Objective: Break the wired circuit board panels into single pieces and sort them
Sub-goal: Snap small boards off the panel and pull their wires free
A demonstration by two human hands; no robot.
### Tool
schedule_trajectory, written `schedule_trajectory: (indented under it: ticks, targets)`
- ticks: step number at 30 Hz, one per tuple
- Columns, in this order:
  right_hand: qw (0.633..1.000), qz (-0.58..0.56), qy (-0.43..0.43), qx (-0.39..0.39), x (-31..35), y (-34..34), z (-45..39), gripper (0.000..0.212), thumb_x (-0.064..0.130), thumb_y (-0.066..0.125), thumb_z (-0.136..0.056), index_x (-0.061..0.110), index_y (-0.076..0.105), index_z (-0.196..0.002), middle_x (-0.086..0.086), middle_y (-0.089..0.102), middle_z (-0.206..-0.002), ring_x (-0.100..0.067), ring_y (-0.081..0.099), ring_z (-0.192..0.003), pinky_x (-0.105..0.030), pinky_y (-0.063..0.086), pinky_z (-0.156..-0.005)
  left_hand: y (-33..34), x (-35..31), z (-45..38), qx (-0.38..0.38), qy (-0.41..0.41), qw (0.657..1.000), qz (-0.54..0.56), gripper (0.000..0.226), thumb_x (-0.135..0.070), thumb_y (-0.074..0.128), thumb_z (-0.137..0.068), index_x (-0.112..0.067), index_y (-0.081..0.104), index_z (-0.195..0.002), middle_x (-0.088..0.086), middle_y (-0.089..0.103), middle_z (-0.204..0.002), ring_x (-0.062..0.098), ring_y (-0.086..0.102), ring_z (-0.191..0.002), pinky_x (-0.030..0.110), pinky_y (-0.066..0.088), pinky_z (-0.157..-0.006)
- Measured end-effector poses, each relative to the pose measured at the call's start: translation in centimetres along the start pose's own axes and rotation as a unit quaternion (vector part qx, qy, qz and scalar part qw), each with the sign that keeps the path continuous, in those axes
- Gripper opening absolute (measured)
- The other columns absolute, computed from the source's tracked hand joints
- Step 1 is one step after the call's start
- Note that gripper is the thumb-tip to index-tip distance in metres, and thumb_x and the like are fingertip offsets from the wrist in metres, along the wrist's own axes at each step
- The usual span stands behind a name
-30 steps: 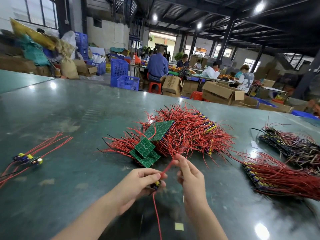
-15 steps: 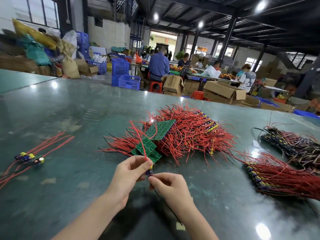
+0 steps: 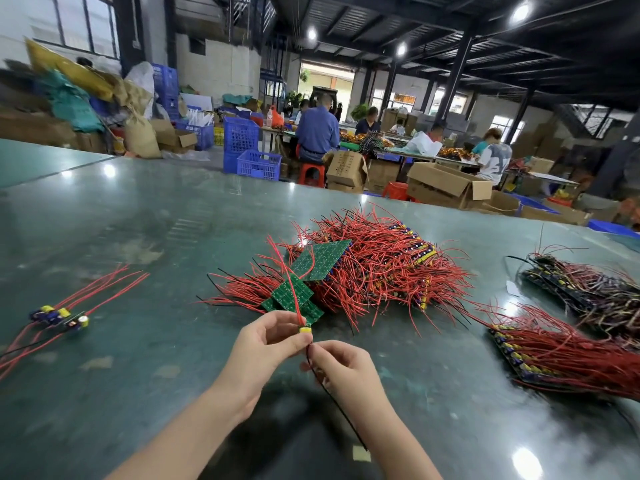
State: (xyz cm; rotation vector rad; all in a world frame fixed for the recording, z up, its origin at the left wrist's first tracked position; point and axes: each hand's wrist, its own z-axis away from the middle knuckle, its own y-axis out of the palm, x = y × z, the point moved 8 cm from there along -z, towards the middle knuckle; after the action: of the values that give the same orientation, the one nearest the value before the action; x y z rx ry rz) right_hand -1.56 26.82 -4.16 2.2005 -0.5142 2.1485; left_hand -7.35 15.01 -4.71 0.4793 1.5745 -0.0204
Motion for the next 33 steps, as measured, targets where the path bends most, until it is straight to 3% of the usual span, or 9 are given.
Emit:
schedule_trajectory:
  ticks: [6,11,13,19,28,33]
  targets:
    - [0.999,-0.04,-0.012,0.022,0.4,0.1,0.1,0.027,0.006,0.053,-0.094,0.016,0.065,-0.073,0.002,0.065,-0.059,-0.007,0.046,-0.05,-0.016,0.037,-0.05,0.4,0.3,0.1,0.028,-0.063,0.995,0.068,0.026,-0.011,0.072,-0.064,-0.009,0.068,-0.09,0.003,0.072,-0.077,0.012,0.065,-0.074,0.024,0.05,-0.07]
    - [0.978,0.186,-0.096,-0.007,0.4,0.5,0.4,0.021,0.021,0.048,-0.097,0.031,0.057,-0.082,0.01,0.063,-0.053,-0.001,0.054,-0.056,-0.022,0.044,-0.063,-0.3,0.0,0.0,0.005,-0.05,0.999,0.0,0.017,-0.004,0.075,-0.073,-0.013,0.07,-0.086,0.0,0.073,-0.076,0.007,0.065,-0.07,0.023,0.045,-0.065]
    - [0.974,0.203,-0.098,0.003,0.2,0.8,0.5,0.018,0.023,0.045,-0.099,0.032,0.054,-0.086,0.011,0.062,-0.051,-0.001,0.055,-0.054,-0.023,0.043,-0.062,-0.4,-0.3,-0.1,0.002,-0.027,0.999,-0.026,0.017,-0.003,0.075,-0.073,-0.012,0.07,-0.086,-0.001,0.072,-0.075,0.005,0.064,-0.069,0.02,0.046,-0.062]
    - [0.994,0.098,-0.043,0.037,-0.4,1.2,0.2,0.018,0.015,0.038,-0.1,0.018,0.052,-0.089,0.0,0.059,-0.045,-0.011,0.041,-0.037,-0.017,0.036,-0.044,-0.3,-1.0,0.0,0.009,0.017,0.998,-0.052,0.019,0.002,0.077,-0.07,-0.007,0.07,-0.085,0.002,0.072,-0.074,0.005,0.065,-0.068,0.012,0.048,-0.059]
    - [0.998,0.02,-0.016,0.061,-0.6,1.3,0.2,0.019,0.01,0.041,-0.1,0.016,0.056,-0.09,0.0,0.056,-0.044,-0.016,0.048,-0.043,-0.02,0.04,-0.047,-0.9,-1.0,-0.4,0.001,-0.033,0.999,0.006,0.017,-0.001,0.074,-0.071,-0.01,0.07,-0.084,0.005,0.072,-0.073,0.007,0.062,-0.061,0.024,0.043,-0.063]
    - [0.995,-0.06,0.004,0.074,-0.3,1.6,0.2,0.017,0.02,0.048,-0.098,0.015,0.062,-0.092,-0.003,0.067,-0.062,-0.011,0.054,-0.046,-0.016,0.038,-0.047,-0.9,-1.1,-0.4,0.009,-0.033,0.999,-0.009,0.02,-0.005,0.075,-0.068,-0.009,0.068,-0.086,0.003,0.072,-0.073,0.005,0.062,-0.062,0.022,0.045,-0.062]
